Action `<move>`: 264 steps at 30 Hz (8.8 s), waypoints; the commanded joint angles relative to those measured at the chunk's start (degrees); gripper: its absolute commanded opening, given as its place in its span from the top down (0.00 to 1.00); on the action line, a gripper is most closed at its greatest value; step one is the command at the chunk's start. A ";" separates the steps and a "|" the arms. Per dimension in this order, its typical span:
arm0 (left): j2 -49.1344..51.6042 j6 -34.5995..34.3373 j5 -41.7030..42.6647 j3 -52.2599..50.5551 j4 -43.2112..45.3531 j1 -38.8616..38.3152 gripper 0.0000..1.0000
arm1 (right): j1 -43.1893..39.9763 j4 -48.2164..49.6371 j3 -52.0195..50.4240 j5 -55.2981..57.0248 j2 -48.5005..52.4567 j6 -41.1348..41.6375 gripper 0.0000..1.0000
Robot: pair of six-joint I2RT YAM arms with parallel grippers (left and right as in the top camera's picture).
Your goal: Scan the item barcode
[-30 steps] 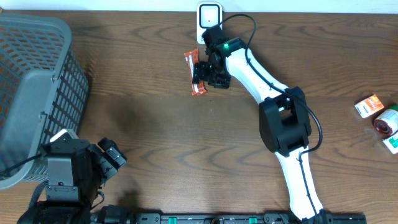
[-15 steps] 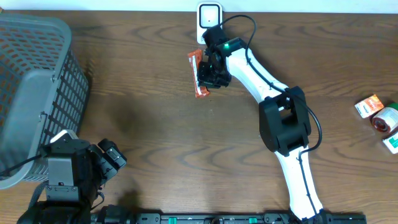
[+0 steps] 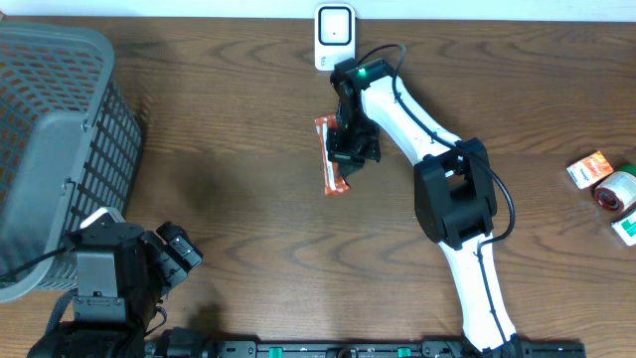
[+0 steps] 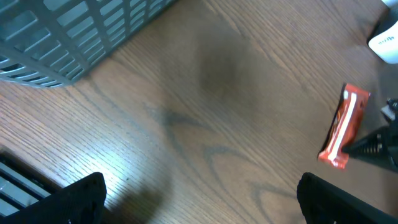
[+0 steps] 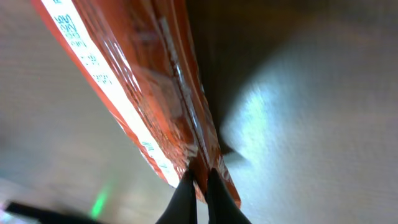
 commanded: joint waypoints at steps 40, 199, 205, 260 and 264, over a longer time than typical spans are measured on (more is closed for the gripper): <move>-0.07 0.55 -0.74 0.76 -0.02 0.28 0.02 | -2.67 19.37 -11.04 -0.72 -4.37 -5.64 0.05; 61.46 -18.45 27.76 -29.53 103.62 -13.00 0.93 | -6.40 29.77 -35.32 -3.52 3.23 0.66 0.74; 61.46 -18.45 26.99 -27.91 103.67 -16.50 0.93 | -5.53 29.86 -35.32 -4.70 3.23 0.72 0.73; 55.45 -12.39 41.83 -28.02 84.26 -18.27 0.93 | -9.35 43.10 -34.88 -3.30 3.21 1.25 0.22; 57.70 -12.63 42.01 -28.02 85.57 -18.27 0.93 | -9.35 43.43 -34.88 -3.30 3.21 1.38 0.22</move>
